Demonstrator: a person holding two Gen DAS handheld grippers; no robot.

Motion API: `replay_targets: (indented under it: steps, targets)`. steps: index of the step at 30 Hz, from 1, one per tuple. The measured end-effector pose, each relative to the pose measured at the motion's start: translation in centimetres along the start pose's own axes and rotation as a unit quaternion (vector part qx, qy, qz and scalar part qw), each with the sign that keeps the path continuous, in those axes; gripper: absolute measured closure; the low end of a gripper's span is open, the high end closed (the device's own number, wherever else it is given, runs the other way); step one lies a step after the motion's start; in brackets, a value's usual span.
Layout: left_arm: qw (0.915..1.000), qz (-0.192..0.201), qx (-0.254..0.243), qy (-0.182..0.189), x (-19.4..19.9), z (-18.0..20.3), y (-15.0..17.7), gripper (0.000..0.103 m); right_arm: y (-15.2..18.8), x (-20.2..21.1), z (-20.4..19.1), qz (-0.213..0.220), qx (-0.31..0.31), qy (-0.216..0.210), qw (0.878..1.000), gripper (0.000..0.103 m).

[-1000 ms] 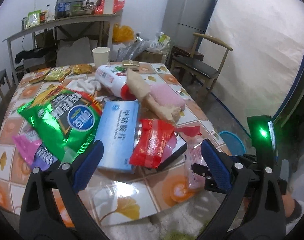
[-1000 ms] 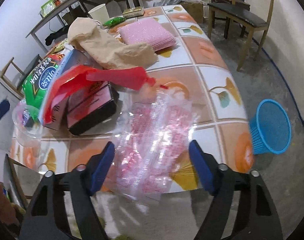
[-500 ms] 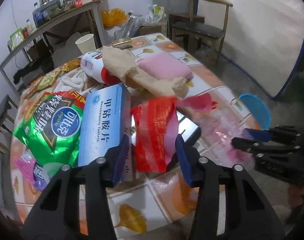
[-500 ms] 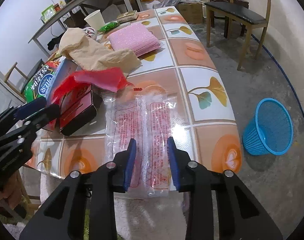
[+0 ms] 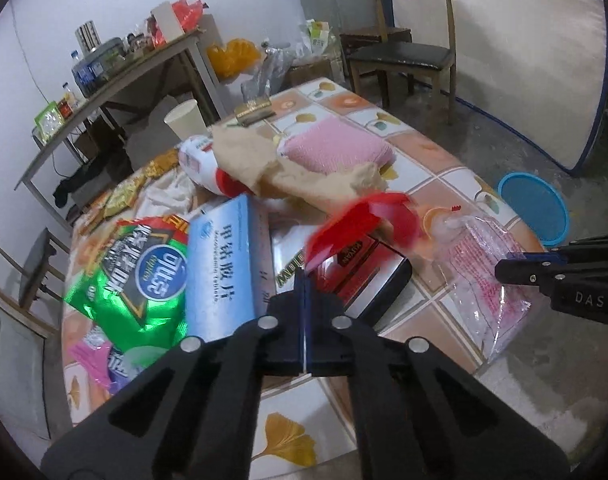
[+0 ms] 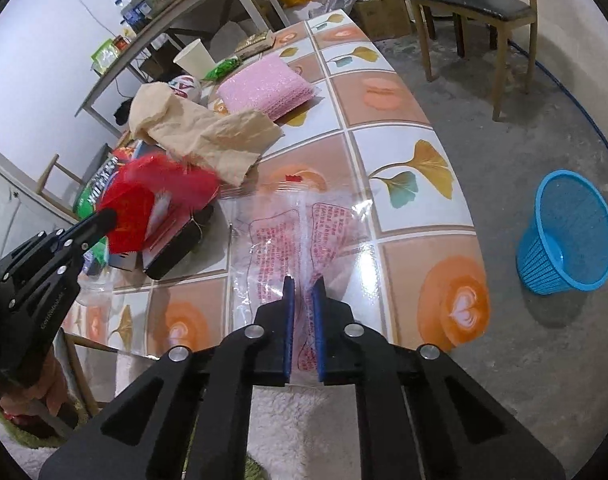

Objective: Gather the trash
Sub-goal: 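Carry the clear bag and red wrapper to the blue wastebasket with both grippers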

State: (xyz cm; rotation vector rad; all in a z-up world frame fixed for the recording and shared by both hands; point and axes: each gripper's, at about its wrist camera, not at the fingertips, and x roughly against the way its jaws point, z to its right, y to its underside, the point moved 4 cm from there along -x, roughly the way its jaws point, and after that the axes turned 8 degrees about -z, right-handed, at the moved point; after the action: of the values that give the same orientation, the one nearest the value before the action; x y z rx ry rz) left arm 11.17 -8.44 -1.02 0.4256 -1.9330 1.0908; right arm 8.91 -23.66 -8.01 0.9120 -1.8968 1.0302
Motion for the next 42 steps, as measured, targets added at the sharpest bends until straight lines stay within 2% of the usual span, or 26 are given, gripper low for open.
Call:
replay_targets:
  steps: [7, 11, 16, 20, 23, 25, 26, 29, 31, 32, 37, 39, 42]
  targets:
    - [0.9992, 0.030, 0.026, -0.003, 3.7, -0.3, 0.2, 0.103, 0.3, 1.1, 1.2, 0.011, -0.013, -0.049, 0.999, 0.098]
    - [0.9981, 0.042, 0.040, 0.021, 5.5, 0.5, -0.1, 0.103, 0.4, 2.4, 2.2, 0.028, -0.015, -0.069, 0.997, 0.098]
    - [0.9971, 0.057, 0.019, 0.047, 6.4, 3.6, -1.6, 0.103, 0.9, 4.8, 4.4, 0.063, -0.028, -0.078, 0.995, 0.098]
    - [0.9934, 0.061, -0.011, 0.096, 6.2, 7.6, -4.0, 0.103, 1.6, 7.5, 8.0, 0.102, -0.059, -0.058, 0.991, 0.098]
    - [0.9882, 0.035, -0.032, 0.146, 4.6, 11.4, -6.4, 0.103, 2.4, 9.7, 11.9, 0.131, -0.099, -0.025, 0.986, 0.098]
    - [0.9789, -0.014, -0.026, 0.202, 2.3, 14.3, -8.3, 0.103, 2.8, 11.1, 15.3, 0.149, -0.133, -0.003, 0.980, 0.098]
    - [0.9685, -0.048, -0.019, 0.244, 0.6, 16.1, -9.5, 0.103, 3.0, 11.6, 16.7, 0.155, -0.148, 0.004, 0.977, 0.098]
    - [0.9502, -0.102, -0.016, 0.294, -2.5, 20.6, -11.9, 0.103, 3.1, 12.4, 21.6, 0.165, -0.199, 0.020, 0.966, 0.098]
    - [0.9331, -0.141, -0.022, 0.330, -4.9, 24.9, -13.9, 0.103, 2.9, 12.7, 24.4, 0.169, -0.226, 0.032, 0.959, 0.098]
    - [0.9285, -0.162, -0.026, 0.333, -6.3, 27.0, -14.7, 0.103, 2.7, 12.7, 25.5, 0.171, -0.235, 0.039, 0.956, 0.098]
    - [0.9163, -0.217, -0.065, 0.330, -11.7, 35.6, -17.0, 0.103, 1.0, 11.0, 32.0, 0.157, -0.283, 0.072, 0.943, 0.098]
    - [0.9071, -0.239, -0.069, 0.339, -13.7, 38.7, -17.9, 0.103, 0.4, 9.8, 34.4, 0.144, -0.300, 0.091, 0.939, 0.098]
    - [0.9041, -0.255, -0.080, 0.334, -16.2, 42.3, -18.9, 0.103, -0.9, 8.0, 38.4, 0.129, -0.333, 0.105, 0.928, 0.098]
